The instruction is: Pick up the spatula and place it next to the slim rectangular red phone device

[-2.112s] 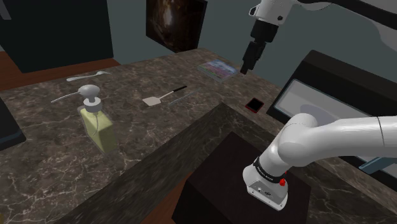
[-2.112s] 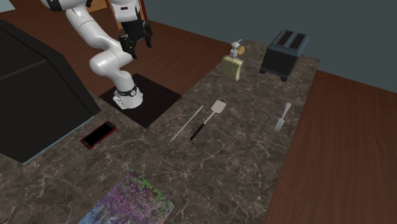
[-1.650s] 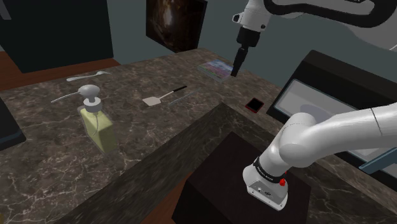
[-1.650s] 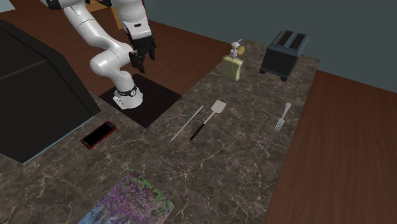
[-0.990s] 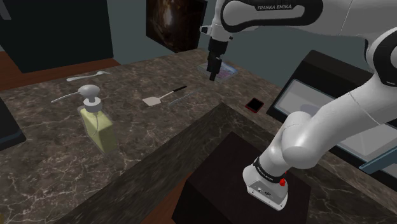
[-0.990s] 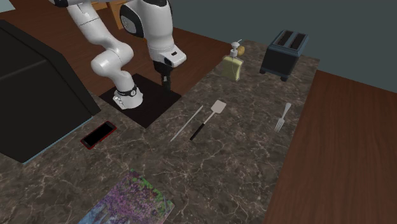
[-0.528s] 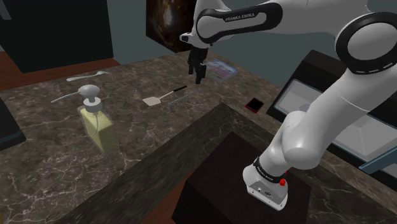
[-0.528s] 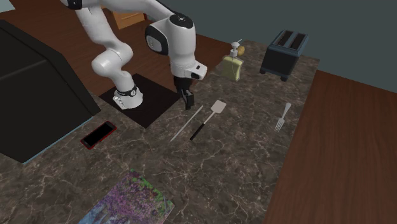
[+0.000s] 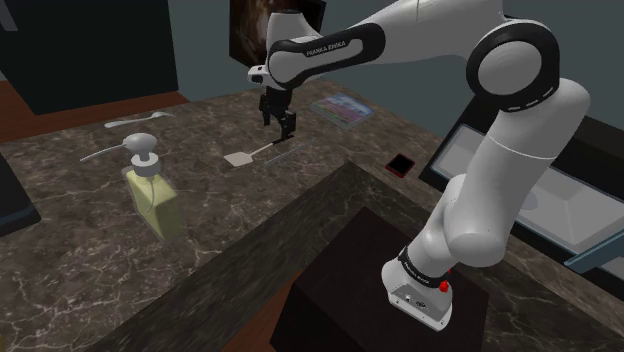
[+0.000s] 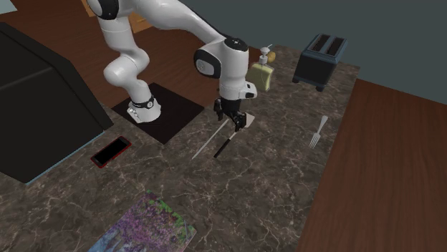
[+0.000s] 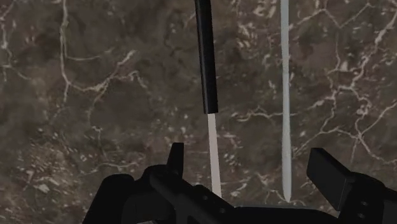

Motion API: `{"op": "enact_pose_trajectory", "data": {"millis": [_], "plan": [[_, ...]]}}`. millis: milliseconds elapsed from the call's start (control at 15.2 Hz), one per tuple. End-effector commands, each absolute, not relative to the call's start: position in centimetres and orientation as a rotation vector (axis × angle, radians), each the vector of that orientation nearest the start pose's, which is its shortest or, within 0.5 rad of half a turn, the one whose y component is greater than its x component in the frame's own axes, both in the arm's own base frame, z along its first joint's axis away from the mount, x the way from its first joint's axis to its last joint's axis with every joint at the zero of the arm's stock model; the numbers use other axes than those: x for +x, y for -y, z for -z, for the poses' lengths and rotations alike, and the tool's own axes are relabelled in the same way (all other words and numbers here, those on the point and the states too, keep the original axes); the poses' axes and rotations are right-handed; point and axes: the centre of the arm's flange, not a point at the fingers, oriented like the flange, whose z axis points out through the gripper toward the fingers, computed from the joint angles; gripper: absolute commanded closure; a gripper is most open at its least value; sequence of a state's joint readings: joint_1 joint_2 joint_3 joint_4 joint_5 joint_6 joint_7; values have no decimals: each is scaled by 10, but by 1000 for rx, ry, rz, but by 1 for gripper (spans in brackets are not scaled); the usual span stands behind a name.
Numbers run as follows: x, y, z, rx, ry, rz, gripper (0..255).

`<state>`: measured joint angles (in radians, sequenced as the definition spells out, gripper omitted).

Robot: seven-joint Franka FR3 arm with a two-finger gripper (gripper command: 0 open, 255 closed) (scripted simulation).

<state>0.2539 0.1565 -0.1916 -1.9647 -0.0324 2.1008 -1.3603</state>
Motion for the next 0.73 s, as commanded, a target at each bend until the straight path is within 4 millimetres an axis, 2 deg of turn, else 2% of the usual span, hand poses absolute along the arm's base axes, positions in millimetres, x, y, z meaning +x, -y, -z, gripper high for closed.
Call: {"op": "enact_pose_trajectory", "data": {"millis": [0, 528, 660], "plan": [[601, -56, -381, -2291, 2214, -75, 0], [603, -56, -338, -2276, 2232, -75, 0], [603, -56, -338, -2276, 2232, -75, 0]]}}
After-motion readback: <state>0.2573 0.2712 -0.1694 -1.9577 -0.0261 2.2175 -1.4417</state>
